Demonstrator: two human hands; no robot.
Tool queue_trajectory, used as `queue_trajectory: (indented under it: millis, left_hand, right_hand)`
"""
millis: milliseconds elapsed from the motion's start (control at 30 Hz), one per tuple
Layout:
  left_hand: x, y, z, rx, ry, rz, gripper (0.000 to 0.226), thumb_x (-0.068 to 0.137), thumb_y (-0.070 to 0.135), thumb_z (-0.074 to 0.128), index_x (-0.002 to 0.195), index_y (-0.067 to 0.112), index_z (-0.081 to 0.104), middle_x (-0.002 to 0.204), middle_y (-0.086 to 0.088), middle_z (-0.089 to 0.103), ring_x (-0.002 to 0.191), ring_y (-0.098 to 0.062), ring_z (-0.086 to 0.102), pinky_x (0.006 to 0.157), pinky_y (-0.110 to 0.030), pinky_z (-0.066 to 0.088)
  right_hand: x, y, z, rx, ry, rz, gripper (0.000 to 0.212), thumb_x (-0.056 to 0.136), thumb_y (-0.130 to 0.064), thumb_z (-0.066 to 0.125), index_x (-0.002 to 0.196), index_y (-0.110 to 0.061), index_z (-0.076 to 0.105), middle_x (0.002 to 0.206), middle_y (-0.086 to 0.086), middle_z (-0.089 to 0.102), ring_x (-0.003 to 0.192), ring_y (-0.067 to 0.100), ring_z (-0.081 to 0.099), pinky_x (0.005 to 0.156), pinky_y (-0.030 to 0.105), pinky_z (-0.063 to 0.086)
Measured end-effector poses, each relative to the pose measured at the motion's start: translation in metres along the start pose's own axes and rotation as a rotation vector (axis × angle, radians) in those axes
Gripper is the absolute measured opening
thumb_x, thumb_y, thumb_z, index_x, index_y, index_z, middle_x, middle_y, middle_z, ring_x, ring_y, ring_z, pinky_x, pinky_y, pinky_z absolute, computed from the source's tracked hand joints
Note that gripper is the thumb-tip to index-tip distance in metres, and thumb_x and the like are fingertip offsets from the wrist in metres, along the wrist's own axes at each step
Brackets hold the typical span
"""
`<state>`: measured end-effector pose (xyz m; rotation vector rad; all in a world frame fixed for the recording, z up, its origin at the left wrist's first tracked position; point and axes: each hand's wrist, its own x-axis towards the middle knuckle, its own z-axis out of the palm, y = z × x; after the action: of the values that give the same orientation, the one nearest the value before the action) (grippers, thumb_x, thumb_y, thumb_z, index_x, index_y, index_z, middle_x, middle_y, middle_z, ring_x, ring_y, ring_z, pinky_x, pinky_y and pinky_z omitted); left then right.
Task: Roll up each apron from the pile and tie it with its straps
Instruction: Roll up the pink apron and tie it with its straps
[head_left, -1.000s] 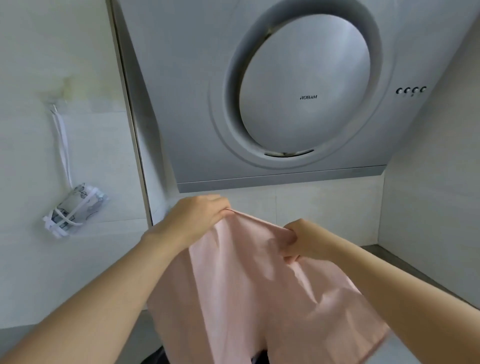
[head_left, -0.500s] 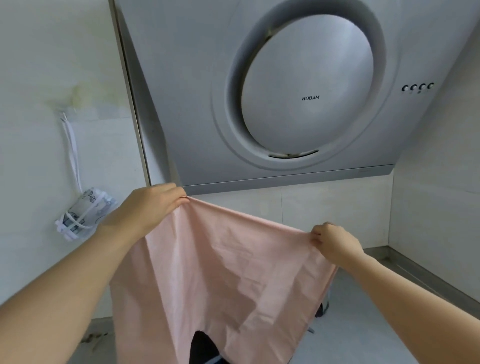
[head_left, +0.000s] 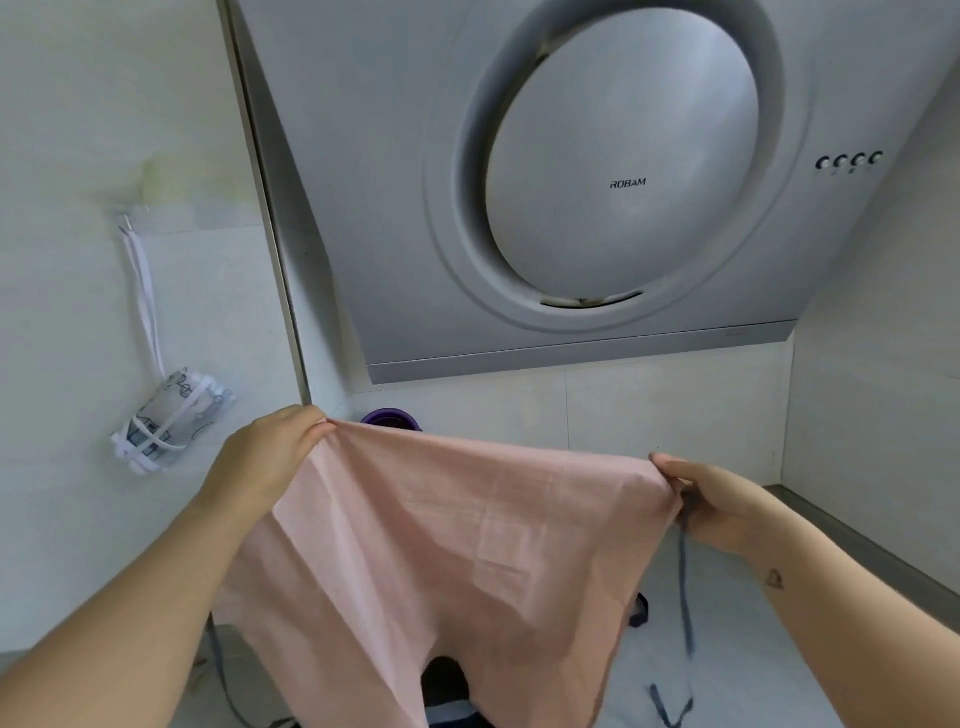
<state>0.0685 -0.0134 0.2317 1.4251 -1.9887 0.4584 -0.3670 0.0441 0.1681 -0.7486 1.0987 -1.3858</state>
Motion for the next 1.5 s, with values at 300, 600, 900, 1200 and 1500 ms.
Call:
queue_trajectory:
  millis: [300,600,900,1200,1500]
  left_hand:
    - [0.010,0.024,-0.012,-0.125,-0.007,0.066,0.044,0.089,0.054,0.037,0.086,0.019,0.063,0.082,0.008,0.062,0.078,-0.021,0.059,0.071,-0.039,0.049]
    - [0.037,0.076,-0.033,-0.096,-0.067,0.223,0.020,0.098,0.030,0.049,0.094,0.017,0.064,0.090,0.004,0.065,0.086,-0.020,0.057,0.073,-0.034,0.044]
    - [0.048,0.087,-0.046,-0.073,-0.032,0.157,0.026,0.098,0.036,0.047,0.089,0.016,0.061,0.081,-0.001,0.063,0.080,-0.026,0.056,0.067,-0.035,0.046]
    - [0.056,0.112,-0.053,0.060,0.037,0.143,0.031,0.100,0.035,0.042,0.088,0.012,0.059,0.081,-0.005,0.061,0.080,-0.029,0.054,0.059,-0.031,0.035]
    - [0.054,0.094,-0.065,0.087,0.039,0.149,0.031,0.100,0.037,0.041,0.081,0.017,0.055,0.076,0.001,0.058,0.073,-0.025,0.052,0.060,-0.032,0.039]
  right_hand:
    - [0.008,0.000,-0.001,-1.051,0.240,-0.114,0.032,0.090,0.004,0.049,0.115,-0.009,0.065,0.104,0.009,0.065,0.088,0.022,0.060,0.074,0.028,0.047]
    - [-0.043,0.046,0.121,-1.058,-0.215,-0.511,0.094,0.074,-0.046,0.071,0.149,-0.031,0.018,0.151,-0.007,0.031,0.137,0.013,0.033,0.110,0.032,0.030]
    - [-0.079,0.073,0.187,-1.027,0.001,-0.889,0.098,0.077,-0.045,0.057,0.147,-0.032,-0.010,0.157,-0.010,0.004,0.144,0.009,0.006,0.115,0.031,0.014]
    - [-0.066,0.054,0.190,-1.085,0.073,-0.789,0.083,0.080,-0.003,0.041,0.150,-0.026,0.004,0.156,-0.005,0.003,0.121,0.029,0.045,0.081,0.035,0.042]
    - [-0.035,-0.005,0.126,-1.576,0.383,-0.691,0.018,0.090,-0.011,0.042,0.085,-0.020,0.056,0.073,0.002,0.042,0.092,0.030,0.052,0.067,0.031,0.030]
